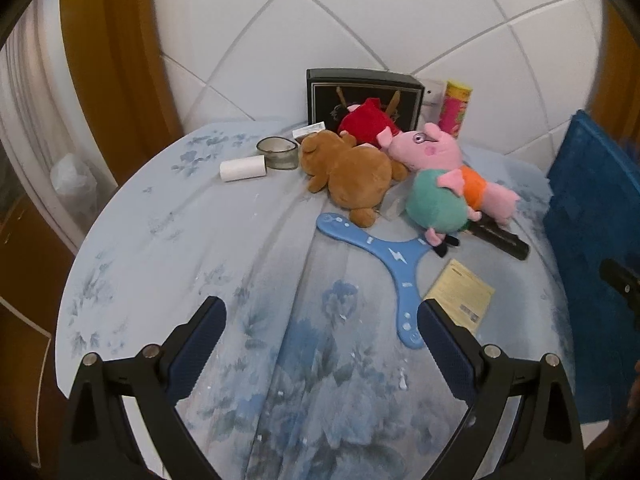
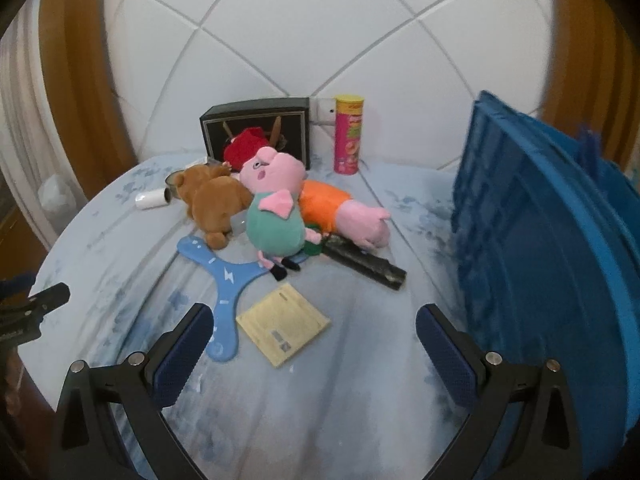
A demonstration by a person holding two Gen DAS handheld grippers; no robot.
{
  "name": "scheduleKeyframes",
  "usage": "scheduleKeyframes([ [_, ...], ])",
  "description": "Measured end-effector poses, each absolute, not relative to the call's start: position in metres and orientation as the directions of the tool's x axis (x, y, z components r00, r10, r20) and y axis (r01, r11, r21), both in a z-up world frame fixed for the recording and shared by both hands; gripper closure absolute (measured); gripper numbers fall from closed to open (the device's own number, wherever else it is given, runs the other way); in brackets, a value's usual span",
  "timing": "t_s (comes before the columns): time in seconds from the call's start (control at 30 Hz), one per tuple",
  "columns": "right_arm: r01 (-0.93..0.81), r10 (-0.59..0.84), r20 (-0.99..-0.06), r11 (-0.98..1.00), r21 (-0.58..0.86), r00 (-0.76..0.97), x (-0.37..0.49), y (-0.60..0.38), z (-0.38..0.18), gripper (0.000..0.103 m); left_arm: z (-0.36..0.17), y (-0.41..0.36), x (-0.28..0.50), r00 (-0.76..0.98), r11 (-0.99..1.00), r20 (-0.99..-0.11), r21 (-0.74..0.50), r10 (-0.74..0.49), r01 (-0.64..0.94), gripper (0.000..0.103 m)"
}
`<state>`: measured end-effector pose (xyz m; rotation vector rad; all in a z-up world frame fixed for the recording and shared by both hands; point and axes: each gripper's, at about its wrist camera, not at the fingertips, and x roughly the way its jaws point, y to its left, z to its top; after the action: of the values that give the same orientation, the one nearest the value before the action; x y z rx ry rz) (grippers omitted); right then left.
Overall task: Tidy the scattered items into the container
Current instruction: 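Lower the left tool to the brown teddy bear while the right tool lowers to the pink pig plush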
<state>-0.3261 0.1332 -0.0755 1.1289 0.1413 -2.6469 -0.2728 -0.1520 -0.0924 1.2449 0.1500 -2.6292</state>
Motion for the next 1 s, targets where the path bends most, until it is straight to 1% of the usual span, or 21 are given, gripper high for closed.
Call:
scheduleKeyframes([
  [0.1,0.262,-0.207,-0.717,-0.964,0.035,-0.666,-0.348,0.13,-0.084,0.0,-0.102,-0.165,-0.287,-0.599,-0.964,-0.782,0.004,-0.169,0.266,0.005],
  [0.2,0.281,-0.238,-0.741,-0.957,0.07,-0.628,-0.366,0.121,-0.097,0.0,-0.11,-0.185,-0.303,-0.576,-0.956,-0.799,-0.004,-0.174,0.294,0.005],
  [0.3,0.28,-0.219,-0.747,-0.959,0.046,-0.627,-0.381,0.107,-0.104,0.0,-0.115,-0.207,-0.322,-0.561,-0.956,-0.809,0.007,-0.178,0.293,0.005],
  [0.43,0.253,-0.218,-0.745,-0.965,0.068,-0.631,-0.398,0.089,-0.112,0.0,-0.124,-0.24,-0.351,-0.529,-0.957,-0.827,0.037,-0.191,0.287,0.005],
  [0.6,0.21,-0.187,-0.785,-0.975,0.074,-0.59,-0.426,0.061,-0.136,0.0,-0.139,-0.26,-0.393,-0.522,-0.964,-0.837,0.024,-0.164,0.265,0.006],
  [0.67,0.204,-0.202,-0.787,-0.974,0.098,-0.583,-0.435,0.058,-0.141,0.0,-0.147,-0.258,-0.413,-0.521,-0.967,-0.841,0.011,-0.147,0.255,0.006],
  [0.7,0.201,-0.202,-0.788,-0.974,0.101,-0.582,-0.44,0.056,-0.143,0.0,-0.151,-0.256,-0.422,-0.519,-0.967,-0.843,0.003,-0.139,0.253,0.01],
  [0.73,0.196,-0.198,-0.793,-0.975,0.101,-0.577,-0.449,0.054,-0.145,0.0,-0.155,-0.254,-0.431,-0.518,-0.968,-0.845,-0.005,-0.13,0.252,0.012],
  [0.77,0.191,-0.195,-0.794,-0.976,0.101,-0.576,-0.456,0.053,-0.147,0.001,-0.159,-0.249,-0.443,-0.516,-0.969,-0.848,-0.017,-0.117,0.247,0.012],
  [0.83,0.192,-0.192,-0.799,-0.977,0.099,-0.569,-0.471,0.05,-0.151,0.01,-0.168,-0.24,-0.466,-0.512,-0.971,-0.854,-0.041,-0.089,0.236,0.012],
  [0.9,0.193,-0.195,-0.804,-0.976,0.101,-0.562,-0.488,0.048,-0.157,0.015,-0.177,-0.224,-0.493,-0.508,-0.975,-0.859,-0.052,-0.066,0.214,0.012],
  [1.0,0.199,-0.21,-0.806,-0.973,0.117,-0.554,-0.509,0.047,-0.167,0.015,-0.188,-0.207,-0.526,-0.507,-0.976,-0.861,-0.07,-0.046,0.207,0.012],
])
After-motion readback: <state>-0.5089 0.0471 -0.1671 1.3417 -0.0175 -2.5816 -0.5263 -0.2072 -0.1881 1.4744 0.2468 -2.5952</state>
